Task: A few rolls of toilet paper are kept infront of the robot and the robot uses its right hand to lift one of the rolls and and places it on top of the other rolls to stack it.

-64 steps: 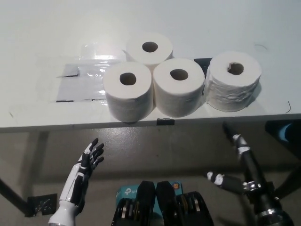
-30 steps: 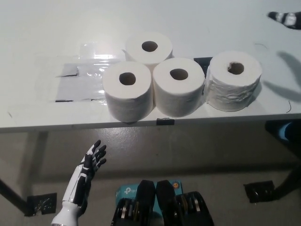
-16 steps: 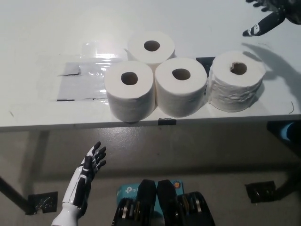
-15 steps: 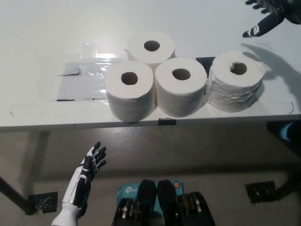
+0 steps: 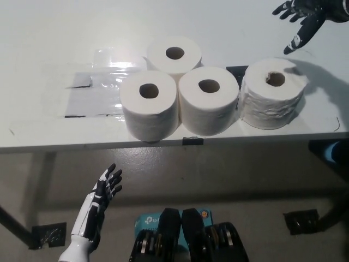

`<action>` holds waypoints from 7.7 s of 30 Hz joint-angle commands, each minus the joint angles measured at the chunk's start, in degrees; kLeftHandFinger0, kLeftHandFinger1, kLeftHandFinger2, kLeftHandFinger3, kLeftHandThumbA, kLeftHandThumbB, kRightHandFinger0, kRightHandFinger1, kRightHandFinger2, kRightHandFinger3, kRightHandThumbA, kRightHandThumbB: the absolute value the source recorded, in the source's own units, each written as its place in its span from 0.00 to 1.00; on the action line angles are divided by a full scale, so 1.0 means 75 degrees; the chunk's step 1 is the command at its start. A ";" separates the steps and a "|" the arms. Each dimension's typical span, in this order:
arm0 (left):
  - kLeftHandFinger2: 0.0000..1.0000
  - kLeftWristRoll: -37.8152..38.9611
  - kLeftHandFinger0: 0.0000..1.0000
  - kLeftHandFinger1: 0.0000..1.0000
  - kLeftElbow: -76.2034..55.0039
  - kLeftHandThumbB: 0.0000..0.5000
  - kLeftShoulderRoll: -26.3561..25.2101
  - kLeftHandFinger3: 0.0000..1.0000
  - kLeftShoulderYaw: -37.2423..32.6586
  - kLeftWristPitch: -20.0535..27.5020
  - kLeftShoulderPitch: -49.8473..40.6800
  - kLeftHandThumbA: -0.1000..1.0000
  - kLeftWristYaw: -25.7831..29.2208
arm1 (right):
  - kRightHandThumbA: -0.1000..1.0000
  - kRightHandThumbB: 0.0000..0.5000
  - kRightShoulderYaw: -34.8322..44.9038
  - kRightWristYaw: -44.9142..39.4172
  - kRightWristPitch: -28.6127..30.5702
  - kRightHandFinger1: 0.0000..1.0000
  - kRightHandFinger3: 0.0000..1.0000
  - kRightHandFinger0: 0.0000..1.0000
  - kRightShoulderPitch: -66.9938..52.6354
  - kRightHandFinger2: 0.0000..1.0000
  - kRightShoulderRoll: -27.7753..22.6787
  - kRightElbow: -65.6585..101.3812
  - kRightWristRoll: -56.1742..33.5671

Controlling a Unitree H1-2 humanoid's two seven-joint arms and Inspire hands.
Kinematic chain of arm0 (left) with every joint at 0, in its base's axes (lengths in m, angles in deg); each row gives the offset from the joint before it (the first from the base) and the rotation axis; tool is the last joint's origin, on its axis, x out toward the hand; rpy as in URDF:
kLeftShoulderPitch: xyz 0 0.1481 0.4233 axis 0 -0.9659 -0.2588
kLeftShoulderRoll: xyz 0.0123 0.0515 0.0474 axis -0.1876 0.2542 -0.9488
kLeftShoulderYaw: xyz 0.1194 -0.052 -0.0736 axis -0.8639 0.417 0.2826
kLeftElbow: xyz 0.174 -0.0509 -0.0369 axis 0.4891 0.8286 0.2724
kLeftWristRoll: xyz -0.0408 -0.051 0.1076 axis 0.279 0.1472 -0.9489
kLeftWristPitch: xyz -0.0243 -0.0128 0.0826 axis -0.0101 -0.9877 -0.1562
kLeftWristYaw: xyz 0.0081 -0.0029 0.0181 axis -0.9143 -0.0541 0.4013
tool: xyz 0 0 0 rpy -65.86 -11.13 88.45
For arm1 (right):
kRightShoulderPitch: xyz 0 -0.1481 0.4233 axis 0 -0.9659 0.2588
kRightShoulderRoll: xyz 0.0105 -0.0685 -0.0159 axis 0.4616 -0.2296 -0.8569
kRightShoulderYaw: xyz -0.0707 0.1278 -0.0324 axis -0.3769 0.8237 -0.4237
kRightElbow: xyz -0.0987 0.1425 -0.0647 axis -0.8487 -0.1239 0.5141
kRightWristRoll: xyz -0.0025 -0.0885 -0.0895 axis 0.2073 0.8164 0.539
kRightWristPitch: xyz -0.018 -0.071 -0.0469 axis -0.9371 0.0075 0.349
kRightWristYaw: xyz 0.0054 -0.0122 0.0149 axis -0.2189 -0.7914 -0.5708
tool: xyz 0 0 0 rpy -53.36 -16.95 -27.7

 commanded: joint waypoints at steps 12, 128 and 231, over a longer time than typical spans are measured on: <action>1.00 0.0014 1.00 1.00 -0.0280 0.27 -0.0102 1.00 0.0036 0.0224 -0.0010 1.00 -0.0106 | 1.00 0.72 -0.0158 0.0221 0.1018 1.00 1.00 1.00 0.0296 1.00 0.0544 -0.0821 0.0772; 1.00 0.0093 1.00 1.00 -0.0391 0.31 -0.0122 1.00 -0.0004 0.0267 -0.0300 1.00 -0.0144 | 1.00 0.65 0.0066 0.1992 0.1164 1.00 1.00 1.00 -0.0013 1.00 0.1559 -0.2617 0.1932; 1.00 0.0245 1.00 1.00 -0.0165 0.37 0.0159 1.00 0.0337 0.0581 -0.0614 1.00 -0.0082 | 0.97 0.24 0.7639 0.1687 -0.0983 0.00 0.00 0.00 -0.1643 0.00 0.1479 -0.1137 -0.4994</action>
